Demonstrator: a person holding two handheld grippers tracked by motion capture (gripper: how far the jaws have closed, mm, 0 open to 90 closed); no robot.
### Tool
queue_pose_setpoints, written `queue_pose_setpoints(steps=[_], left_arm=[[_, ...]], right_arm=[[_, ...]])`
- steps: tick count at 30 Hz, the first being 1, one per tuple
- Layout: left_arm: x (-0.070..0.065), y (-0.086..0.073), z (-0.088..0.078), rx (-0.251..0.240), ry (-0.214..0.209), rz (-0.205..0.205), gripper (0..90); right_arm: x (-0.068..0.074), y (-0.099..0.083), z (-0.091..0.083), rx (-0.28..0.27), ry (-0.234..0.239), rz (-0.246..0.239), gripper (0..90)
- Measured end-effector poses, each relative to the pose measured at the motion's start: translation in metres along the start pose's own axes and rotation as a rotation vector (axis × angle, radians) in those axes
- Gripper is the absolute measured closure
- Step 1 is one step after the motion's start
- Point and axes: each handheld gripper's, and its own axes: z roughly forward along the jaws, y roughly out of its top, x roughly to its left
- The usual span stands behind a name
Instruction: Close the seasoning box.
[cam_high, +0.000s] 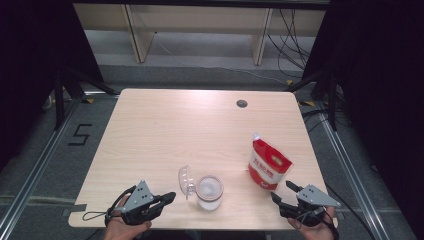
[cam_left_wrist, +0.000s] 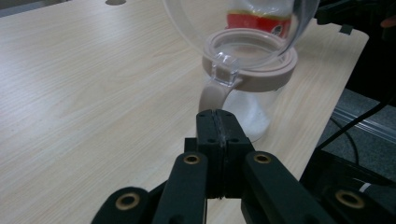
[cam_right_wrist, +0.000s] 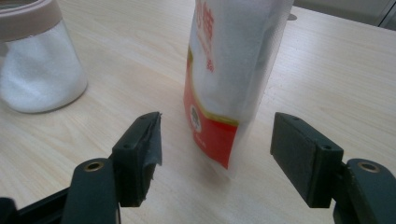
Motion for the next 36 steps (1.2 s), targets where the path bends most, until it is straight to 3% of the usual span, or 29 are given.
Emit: queue_pose_setpoints(steps=[1,4,6,9,10,11,13,14,16,23,25,27,29,30,31,32,35,36], left_arm=[[0.000,0.001,0.000,0.005,-0.001,0.014,88.8],[-0.003,0.003,0.002,0.002,-0.010,-0.003,88.7],[-0.003,0.005,0.002,-0.002,-0.017,0.001,88.7],[-0.002,0.009,0.002,0.000,-0.022,0.039,88.7],[-0.004,0.009,0.002,0.001,-0.019,0.013,88.7],[-0.003,0.011,0.002,0.000,-0.024,0.037,88.7],[-0.004,0.014,0.003,-0.012,-0.028,0.021,88.7],[-0.003,0.016,0.002,-0.002,-0.025,0.048,88.7],[-0.005,0.017,0.003,-0.006,-0.021,0.025,88.7],[-0.005,0.020,0.008,0.002,-0.032,0.057,88.3],[-0.008,0.021,0.010,-0.003,-0.030,0.034,87.8],[-0.006,0.023,0.011,-0.005,-0.038,0.073,87.6],[-0.007,0.024,0.012,-0.011,-0.036,0.064,87.6],[-0.009,0.023,0.013,-0.005,-0.030,0.039,87.6],[-0.009,0.023,0.013,-0.001,-0.033,0.043,87.5],[-0.008,0.024,0.014,-0.003,-0.033,0.059,87.5],[-0.009,0.024,0.015,-0.008,-0.041,0.055,86.8],[-0.010,0.025,0.015,-0.003,-0.043,0.049,86.2]], right_arm=[[0.000,0.000,0.000,-0.001,0.001,-0.002,34.6],[0.001,0.000,0.000,-0.002,-0.008,-0.008,34.6],[0.002,0.000,0.001,-0.004,0.017,0.005,34.5],[0.002,0.000,0.001,-0.002,0.010,-0.020,34.3],[0.003,0.000,0.001,0.001,0.009,-0.012,34.3],[0.002,0.000,0.002,-0.003,0.007,-0.034,34.3],[0.003,0.000,0.002,-0.003,0.014,-0.017,34.3],[0.003,0.000,0.002,-0.005,0.009,-0.020,34.3],[0.003,-0.001,0.002,-0.002,0.003,-0.014,34.3],[0.004,0.000,0.002,0.007,0.009,-0.011,34.3],[0.004,0.000,0.002,0.011,0.004,-0.013,34.3],[0.004,0.000,0.001,0.016,-0.003,-0.018,34.3],[0.003,0.000,0.002,0.003,-0.009,-0.032,34.3],[0.003,0.000,0.001,0.008,-0.006,-0.031,34.3],[0.004,0.000,0.001,0.020,0.003,-0.009,34.3],[0.004,0.000,0.001,0.019,0.001,-0.009,34.3],[0.003,0.000,0.001,0.006,-0.008,-0.037,34.3],[0.004,0.000,0.002,0.010,0.004,-0.023,34.3]])
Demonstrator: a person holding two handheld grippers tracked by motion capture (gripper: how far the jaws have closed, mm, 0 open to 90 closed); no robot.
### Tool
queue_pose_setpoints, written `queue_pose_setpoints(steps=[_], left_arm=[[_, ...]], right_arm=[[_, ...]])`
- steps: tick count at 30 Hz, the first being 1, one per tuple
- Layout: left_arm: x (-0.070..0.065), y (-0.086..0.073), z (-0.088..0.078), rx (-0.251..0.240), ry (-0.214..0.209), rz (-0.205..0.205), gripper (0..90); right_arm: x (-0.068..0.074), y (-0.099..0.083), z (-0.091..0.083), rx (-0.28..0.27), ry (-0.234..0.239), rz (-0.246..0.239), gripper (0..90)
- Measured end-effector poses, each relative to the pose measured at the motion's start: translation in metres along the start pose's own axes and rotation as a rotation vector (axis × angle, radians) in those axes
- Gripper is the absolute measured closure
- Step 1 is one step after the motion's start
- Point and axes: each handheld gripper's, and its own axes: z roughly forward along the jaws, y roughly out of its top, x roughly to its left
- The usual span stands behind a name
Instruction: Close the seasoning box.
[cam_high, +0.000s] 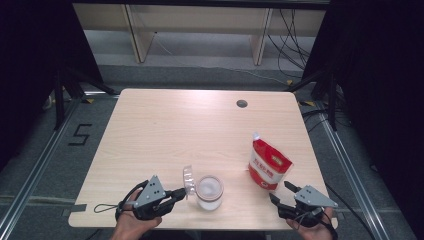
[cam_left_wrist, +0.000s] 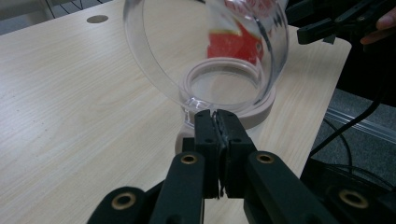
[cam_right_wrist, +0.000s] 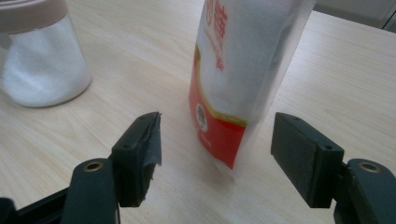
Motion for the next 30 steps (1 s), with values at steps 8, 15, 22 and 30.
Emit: queue_pose_setpoints(steps=[8,15,22,30], left_arm=[[-0.0020,0.0021,0.0024,-0.003,-0.011,-0.009,84.1],[-0.0008,0.0034,0.0033,-0.007,-0.020,0.013,82.3],[0.0000,0.0008,0.0013,-0.011,-0.027,-0.017,73.6],[0.0004,-0.0051,-0.0035,0.008,-0.037,-0.002,56.4]], right_arm=[[-0.0017,0.0003,0.0012,-0.018,-0.010,-0.038,34.3],[-0.0002,0.0000,0.0015,0.003,0.005,-0.018,34.3],[0.0000,0.0001,0.0019,-0.011,-0.004,-0.024,34.3],[0.0015,0.0008,0.0002,-0.001,0.004,-0.015,34.2]])
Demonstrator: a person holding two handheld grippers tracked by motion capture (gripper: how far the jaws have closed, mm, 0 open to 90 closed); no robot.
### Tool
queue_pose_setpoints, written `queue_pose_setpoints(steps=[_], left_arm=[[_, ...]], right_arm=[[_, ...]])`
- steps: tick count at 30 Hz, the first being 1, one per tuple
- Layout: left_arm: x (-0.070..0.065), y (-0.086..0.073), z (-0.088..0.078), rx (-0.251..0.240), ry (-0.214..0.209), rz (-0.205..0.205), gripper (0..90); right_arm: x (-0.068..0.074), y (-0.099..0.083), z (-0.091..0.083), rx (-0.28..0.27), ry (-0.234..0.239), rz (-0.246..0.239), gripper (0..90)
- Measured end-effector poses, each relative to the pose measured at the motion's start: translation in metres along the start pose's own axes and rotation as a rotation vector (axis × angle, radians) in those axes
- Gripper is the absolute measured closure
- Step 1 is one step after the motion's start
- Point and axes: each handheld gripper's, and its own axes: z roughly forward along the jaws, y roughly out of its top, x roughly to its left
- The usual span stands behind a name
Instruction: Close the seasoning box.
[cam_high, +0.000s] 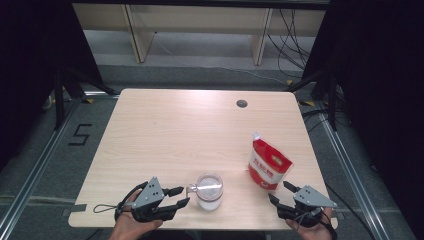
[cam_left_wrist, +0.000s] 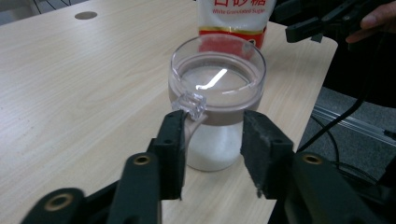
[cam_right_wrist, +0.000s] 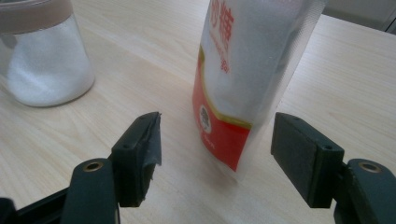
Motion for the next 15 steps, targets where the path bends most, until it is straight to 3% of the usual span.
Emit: queue_pose_setpoints(steps=[2,4,5,6,11,12,14,15], left_arm=[[0.000,-0.003,-0.001,-0.005,-0.008,-0.014,52.4],[0.002,-0.003,-0.004,-0.003,-0.009,0.020,48.1],[0.000,-0.005,-0.004,-0.015,-0.008,-0.010,46.0],[0.000,-0.005,-0.006,-0.008,-0.001,-0.014,43.3],[0.004,-0.012,-0.008,-0.015,0.019,-0.032,36.2],[0.007,-0.012,-0.008,-0.009,0.021,-0.011,33.9],[0.006,-0.015,-0.008,-0.010,0.026,-0.067,30.2],[0.008,-0.015,-0.008,-0.005,0.025,-0.056,27.5]], right_arm=[[0.000,0.000,0.000,-0.001,0.002,-0.005,34.2],[0.001,0.000,0.000,0.003,0.001,0.014,34.0],[0.001,0.000,0.000,0.002,0.003,0.011,33.8],[0.001,0.000,0.000,0.003,0.006,0.011,33.6],[0.001,0.000,0.000,-0.005,0.005,0.024,30.8],[0.000,0.000,0.001,-0.013,0.003,0.020,29.2],[0.000,0.000,0.002,-0.016,0.015,0.047,27.3],[-0.001,0.000,0.002,-0.030,0.004,0.027,26.1]])
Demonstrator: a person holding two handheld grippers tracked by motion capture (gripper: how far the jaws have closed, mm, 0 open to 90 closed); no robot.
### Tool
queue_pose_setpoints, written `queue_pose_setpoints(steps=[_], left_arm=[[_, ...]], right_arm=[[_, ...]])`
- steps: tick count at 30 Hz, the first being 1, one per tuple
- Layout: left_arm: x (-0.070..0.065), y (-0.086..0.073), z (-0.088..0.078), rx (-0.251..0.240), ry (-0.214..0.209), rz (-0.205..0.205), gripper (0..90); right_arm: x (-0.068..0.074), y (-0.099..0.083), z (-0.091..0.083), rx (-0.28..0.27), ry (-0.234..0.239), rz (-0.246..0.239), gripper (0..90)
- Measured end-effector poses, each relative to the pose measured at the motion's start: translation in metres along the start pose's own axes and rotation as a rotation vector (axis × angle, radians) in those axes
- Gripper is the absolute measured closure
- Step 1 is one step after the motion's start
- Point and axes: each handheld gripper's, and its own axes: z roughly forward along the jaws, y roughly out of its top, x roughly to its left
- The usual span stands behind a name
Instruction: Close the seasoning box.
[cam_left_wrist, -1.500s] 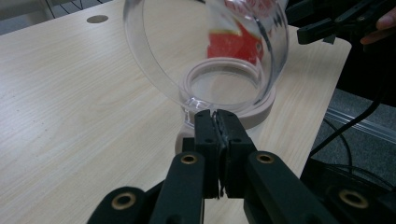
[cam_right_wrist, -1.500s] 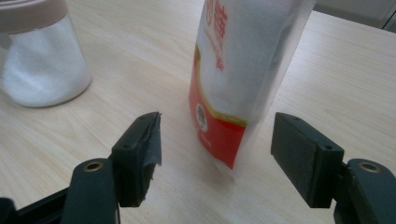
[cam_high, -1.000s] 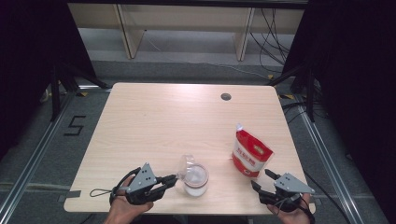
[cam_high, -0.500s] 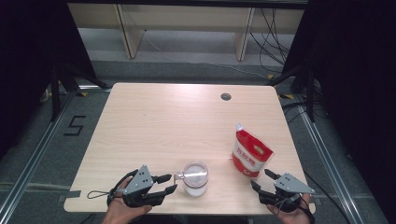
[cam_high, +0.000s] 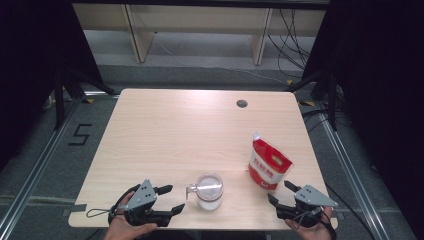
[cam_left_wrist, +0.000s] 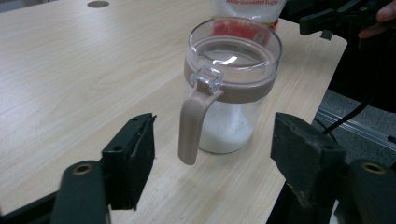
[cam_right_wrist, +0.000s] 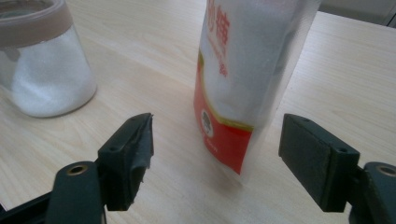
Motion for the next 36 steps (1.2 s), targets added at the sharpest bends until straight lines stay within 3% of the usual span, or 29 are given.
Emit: queue_pose_setpoints(steps=[1,5,6,7,17,18,19,20,23,32,36], left_arm=[[0.000,-0.001,0.000,0.009,0.005,-0.023,24.7],[0.001,-0.005,-0.001,0.018,0.006,-0.010,18.3],[0.001,-0.007,-0.001,0.015,0.007,-0.021,15.4],[0.001,-0.008,-0.002,0.022,0.011,-0.020,15.4],[0.004,-0.019,-0.002,0.050,0.010,-0.022,15.3],[0.005,-0.020,-0.003,0.075,0.021,0.006,15.4],[0.003,-0.021,-0.001,0.056,0.017,-0.017,15.3],[0.004,-0.022,-0.002,0.072,0.017,-0.008,15.4],[0.004,-0.025,0.000,0.060,0.017,-0.019,15.4],[0.006,-0.031,-0.004,0.088,0.032,-0.024,15.5],[0.006,-0.034,-0.006,0.090,0.062,-0.021,15.5]], right_arm=[[0.000,0.000,0.000,0.004,0.004,0.016,24.6],[0.001,0.000,0.000,-0.003,0.008,0.003,23.0],[0.003,0.000,0.001,0.005,0.029,0.029,22.6],[0.003,0.000,0.001,0.007,0.030,0.011,22.6],[0.007,-0.001,-0.002,0.024,0.026,0.041,22.6],[0.010,-0.001,-0.003,0.030,0.022,0.058,22.6],[0.007,-0.001,-0.002,0.015,0.024,0.018,22.6],[0.008,-0.001,-0.002,0.018,0.020,0.013,22.6],[0.010,-0.002,-0.002,0.027,0.027,0.039,22.6],[0.010,-0.003,-0.003,0.028,0.045,0.020,22.2],[0.011,-0.004,-0.005,0.039,0.044,0.027,20.7]])
